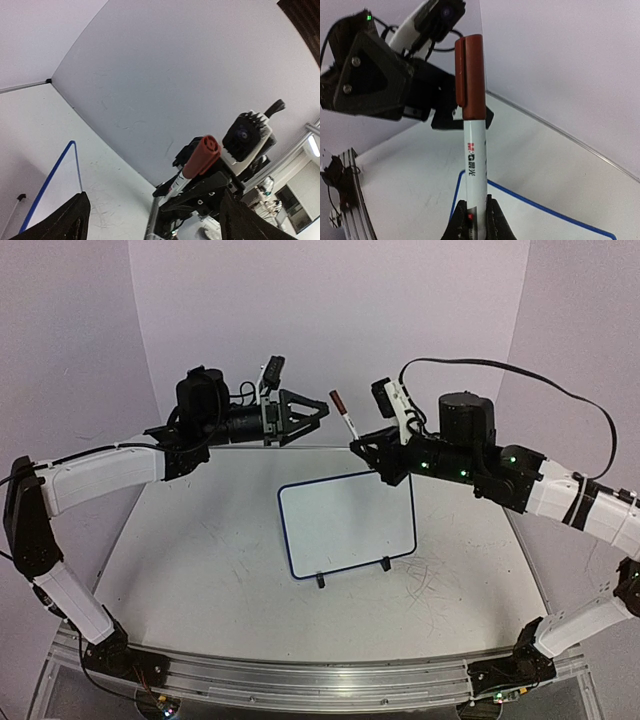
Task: Write a sentence on the whiteboard
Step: Pass from the right arm to the left
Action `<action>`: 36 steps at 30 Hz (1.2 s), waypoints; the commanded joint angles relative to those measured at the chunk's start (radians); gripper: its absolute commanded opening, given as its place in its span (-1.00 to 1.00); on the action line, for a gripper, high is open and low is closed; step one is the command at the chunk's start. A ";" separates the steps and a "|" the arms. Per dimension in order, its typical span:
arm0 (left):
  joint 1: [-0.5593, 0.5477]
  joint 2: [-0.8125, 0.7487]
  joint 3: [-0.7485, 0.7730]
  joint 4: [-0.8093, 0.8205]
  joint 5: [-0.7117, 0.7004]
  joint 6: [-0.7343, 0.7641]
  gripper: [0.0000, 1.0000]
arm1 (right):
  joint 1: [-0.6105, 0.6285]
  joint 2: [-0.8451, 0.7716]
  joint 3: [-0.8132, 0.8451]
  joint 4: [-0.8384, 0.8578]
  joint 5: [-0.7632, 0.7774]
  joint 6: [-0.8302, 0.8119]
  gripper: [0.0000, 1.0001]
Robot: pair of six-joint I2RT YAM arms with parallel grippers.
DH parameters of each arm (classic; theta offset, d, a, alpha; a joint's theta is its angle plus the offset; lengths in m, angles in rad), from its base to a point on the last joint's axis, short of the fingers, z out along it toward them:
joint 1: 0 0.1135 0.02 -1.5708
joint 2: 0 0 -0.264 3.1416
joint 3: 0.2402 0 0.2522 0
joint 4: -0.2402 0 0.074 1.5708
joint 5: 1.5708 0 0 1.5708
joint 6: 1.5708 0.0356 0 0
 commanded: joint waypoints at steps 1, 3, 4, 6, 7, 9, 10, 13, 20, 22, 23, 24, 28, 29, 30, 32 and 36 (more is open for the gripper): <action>-0.007 -0.009 0.113 -0.338 -0.018 0.215 0.72 | 0.002 -0.037 0.053 -0.192 0.021 -0.135 -1.00; -0.009 -0.042 0.079 -0.337 -0.016 0.236 0.74 | 0.003 -0.028 0.055 -0.210 0.046 -0.143 -1.00; -0.011 -0.050 0.070 -0.335 -0.017 0.243 0.75 | 0.003 -0.021 0.059 -0.222 0.059 -0.148 -1.00; -0.013 -0.055 0.066 -0.345 -0.029 0.250 0.77 | 0.004 -0.008 0.068 -0.244 0.066 -0.159 -1.00; -0.013 -0.051 0.069 -0.348 -0.035 0.246 0.77 | 0.003 0.000 0.073 -0.253 0.045 -0.167 -1.00; -0.015 -0.029 0.093 -0.349 -0.026 0.228 0.68 | 0.004 0.013 0.086 -0.271 0.003 -0.187 -1.00; -0.018 -0.013 0.108 -0.349 -0.014 0.219 0.61 | 0.003 0.018 0.094 -0.280 -0.012 -0.194 -1.00; -0.035 0.026 0.147 -0.349 0.006 0.208 0.43 | 0.004 0.026 0.105 -0.296 -0.015 -0.211 -1.00; -0.068 0.066 0.180 -0.349 0.044 0.203 0.57 | 0.003 0.036 0.105 -0.325 0.025 -0.230 -1.00; -0.074 0.063 0.177 -0.349 0.028 0.199 0.62 | 0.006 0.034 0.100 -0.330 0.058 -0.236 -1.00; -0.075 0.063 0.176 -0.350 0.019 0.189 0.57 | 0.008 0.031 0.094 -0.330 0.072 -0.240 -1.00; -0.074 0.067 0.178 -0.351 0.011 0.173 0.49 | 0.011 0.028 0.088 -0.330 0.093 -0.246 -1.00; -0.076 0.099 0.197 -0.355 0.008 0.083 0.15 | 0.040 0.029 0.072 -0.330 0.191 -0.269 -1.00; -0.077 0.108 0.199 -0.355 0.013 0.062 0.09 | 0.046 0.030 0.070 -0.330 0.214 -0.274 -1.00; -0.080 0.113 0.200 -0.356 0.018 0.054 0.06 | 0.050 0.032 0.068 -0.330 0.226 -0.277 -1.00; -0.082 0.112 0.199 -0.356 0.014 0.045 0.06 | 0.055 0.036 0.065 -0.329 0.244 -0.283 -1.00; -0.083 0.107 0.199 -0.356 0.003 0.031 0.01 | 0.062 0.037 0.057 -0.324 0.267 -0.294 -1.00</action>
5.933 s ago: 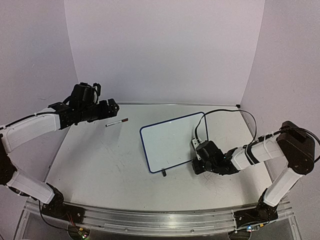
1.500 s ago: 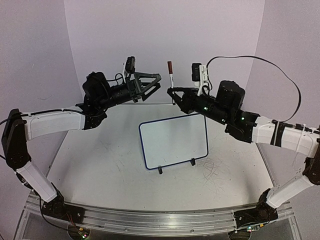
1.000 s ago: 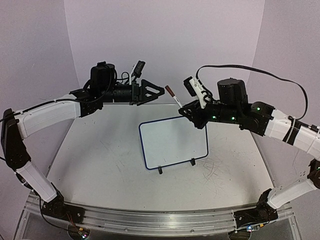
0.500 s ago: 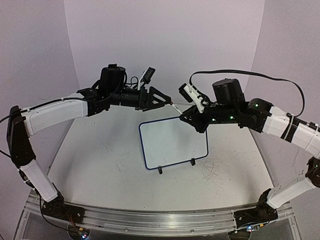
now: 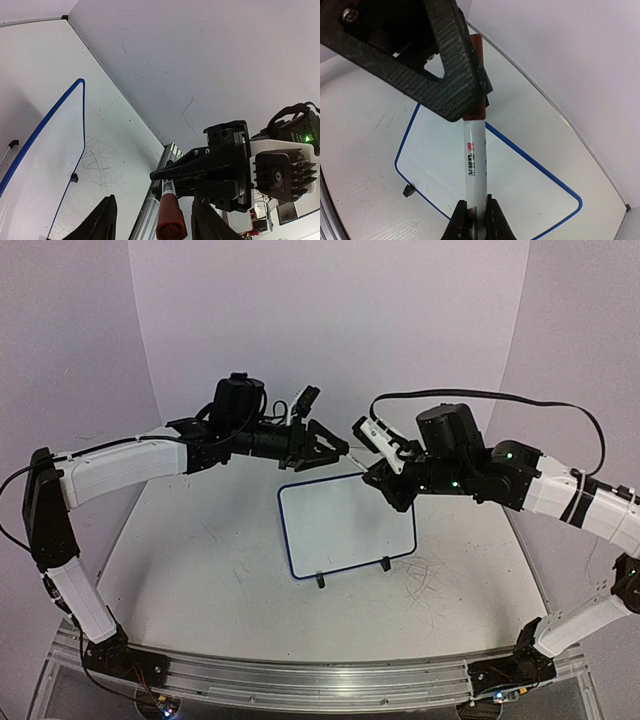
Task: Write a sentence on the whiteboard
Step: Pass from the right arm to the left
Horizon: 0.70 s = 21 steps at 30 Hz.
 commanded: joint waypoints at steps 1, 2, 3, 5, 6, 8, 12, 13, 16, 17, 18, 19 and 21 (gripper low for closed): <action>-0.006 -0.007 0.039 0.020 -0.007 -0.043 -0.02 | 0.009 0.008 -0.006 0.015 0.071 -0.028 -1.00; -0.005 -0.006 0.036 0.020 -0.009 -0.046 -0.07 | 0.010 0.008 -0.006 0.016 0.073 -0.030 -1.00; -0.005 -0.005 0.034 0.020 -0.012 -0.049 -0.11 | 0.012 0.010 -0.007 0.016 0.078 -0.032 -1.00; -0.005 -0.005 0.036 0.020 -0.014 -0.055 -0.16 | 0.015 0.014 -0.010 0.016 0.090 -0.035 -1.00; -0.005 -0.004 0.038 0.020 -0.015 -0.057 -0.15 | 0.017 0.015 -0.012 0.016 0.096 -0.036 -1.00; -0.006 -0.002 0.041 0.019 -0.016 -0.060 -0.13 | 0.020 0.013 -0.017 0.016 0.104 -0.038 -1.00; -0.006 0.006 0.045 0.020 -0.022 -0.066 -0.17 | 0.027 0.012 -0.017 0.016 0.109 -0.039 -1.00; -0.007 0.009 0.048 0.020 -0.022 -0.070 -0.17 | 0.029 0.013 -0.017 0.015 0.111 -0.039 -1.00; -0.009 0.022 0.055 0.020 -0.021 -0.075 -0.21 | 0.033 0.014 -0.013 0.016 0.112 -0.041 -1.00; -0.011 0.024 0.057 0.020 -0.024 -0.075 -0.24 | 0.035 0.015 -0.012 0.016 0.113 -0.041 -1.00; -0.013 0.027 0.062 0.021 -0.026 -0.075 -0.28 | 0.035 0.016 -0.011 0.016 0.113 -0.041 -1.00; -0.015 0.031 0.068 0.020 -0.027 -0.074 -0.33 | 0.036 0.016 -0.010 0.016 0.113 -0.041 -1.00; -0.018 0.035 0.074 0.020 -0.030 -0.074 -0.39 | 0.039 0.019 -0.009 0.016 0.112 -0.042 -1.00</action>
